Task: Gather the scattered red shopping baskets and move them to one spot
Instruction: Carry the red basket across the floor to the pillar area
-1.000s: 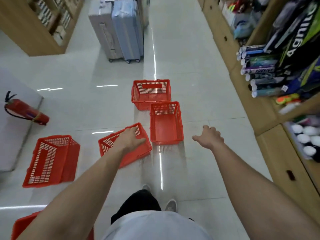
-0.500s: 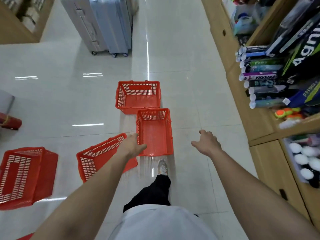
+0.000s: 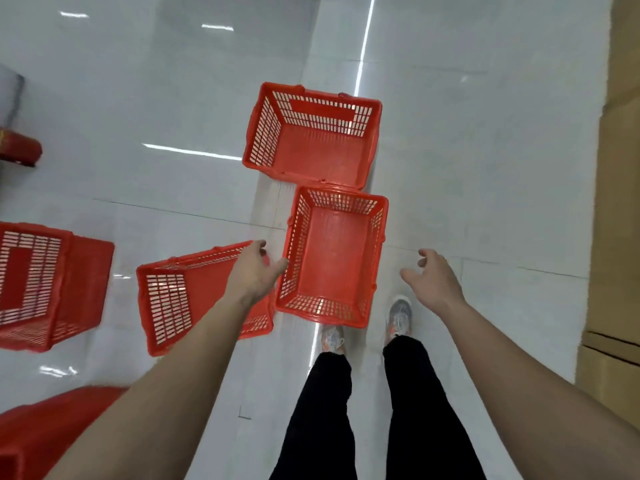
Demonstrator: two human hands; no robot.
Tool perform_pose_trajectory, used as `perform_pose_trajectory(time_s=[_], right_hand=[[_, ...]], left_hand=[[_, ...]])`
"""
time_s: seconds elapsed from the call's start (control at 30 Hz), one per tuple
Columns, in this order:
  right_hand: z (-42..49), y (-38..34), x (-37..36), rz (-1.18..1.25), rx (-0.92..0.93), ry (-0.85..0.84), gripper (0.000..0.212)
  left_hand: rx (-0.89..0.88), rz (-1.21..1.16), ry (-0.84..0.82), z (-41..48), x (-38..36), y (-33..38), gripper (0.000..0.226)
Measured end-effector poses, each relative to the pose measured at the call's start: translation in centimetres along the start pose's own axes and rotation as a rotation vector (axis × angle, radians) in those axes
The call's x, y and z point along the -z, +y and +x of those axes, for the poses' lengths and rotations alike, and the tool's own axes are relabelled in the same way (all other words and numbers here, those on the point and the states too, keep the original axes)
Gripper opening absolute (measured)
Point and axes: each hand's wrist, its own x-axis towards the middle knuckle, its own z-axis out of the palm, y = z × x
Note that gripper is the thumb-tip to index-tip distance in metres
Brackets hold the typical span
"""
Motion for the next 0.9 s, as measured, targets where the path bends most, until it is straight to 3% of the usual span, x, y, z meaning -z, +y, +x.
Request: perform_pose_trajectory(time_s=[0.23,0.37,0.53,0.7,0.9], right_hand=[[21.0,8.5,-13.8,0.058,-0.053,-0.034,0.073],[26.7,12.5,-20.6,0.164,-0.050,0.011,0.067],[28.2,13.4,-26.1,0.302,0.069,0.081,0.018],[27.6,12.7,-25.5,0.316,0.043,0.161,0.016],[21.3,9.1,-17.5,0.307,0.120,0.212,0.018]], left_hand=[[0.190,-0.163,0.214,18.3,-13.8,-7.9,0.065],[0.197,-0.158,0.201,23.8,-20.4,-12.8,0.063],[0.152,-0.095,0.229,26.6,-24.5,-16.1,0.053],[0.073,-0.052,0.302,25.7,-24.1,-16.6,0.036],[0.063,-0.203,0.275,18.1,-19.0,-13.4,0.032]])
